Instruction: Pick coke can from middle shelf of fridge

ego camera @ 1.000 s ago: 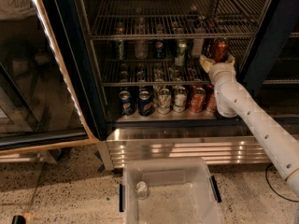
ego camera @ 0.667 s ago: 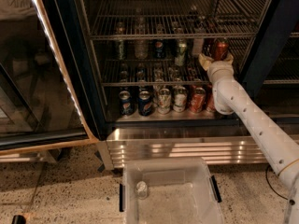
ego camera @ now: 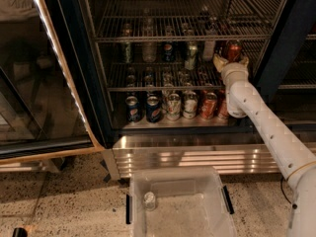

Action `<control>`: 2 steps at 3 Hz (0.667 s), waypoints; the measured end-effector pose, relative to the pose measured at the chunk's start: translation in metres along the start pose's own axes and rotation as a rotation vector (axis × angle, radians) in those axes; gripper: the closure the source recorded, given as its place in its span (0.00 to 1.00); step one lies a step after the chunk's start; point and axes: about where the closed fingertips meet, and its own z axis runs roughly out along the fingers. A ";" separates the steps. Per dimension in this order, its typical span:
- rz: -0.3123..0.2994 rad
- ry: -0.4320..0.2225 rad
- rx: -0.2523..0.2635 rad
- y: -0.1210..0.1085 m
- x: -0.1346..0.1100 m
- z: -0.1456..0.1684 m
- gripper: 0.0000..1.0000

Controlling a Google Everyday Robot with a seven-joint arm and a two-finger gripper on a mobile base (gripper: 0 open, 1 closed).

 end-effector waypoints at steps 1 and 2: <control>0.005 0.002 0.018 -0.007 0.003 0.009 0.28; 0.012 -0.002 0.034 -0.015 0.002 0.018 0.27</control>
Offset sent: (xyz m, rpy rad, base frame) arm 0.0243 -0.0302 -0.0019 0.0204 -0.0075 -0.0566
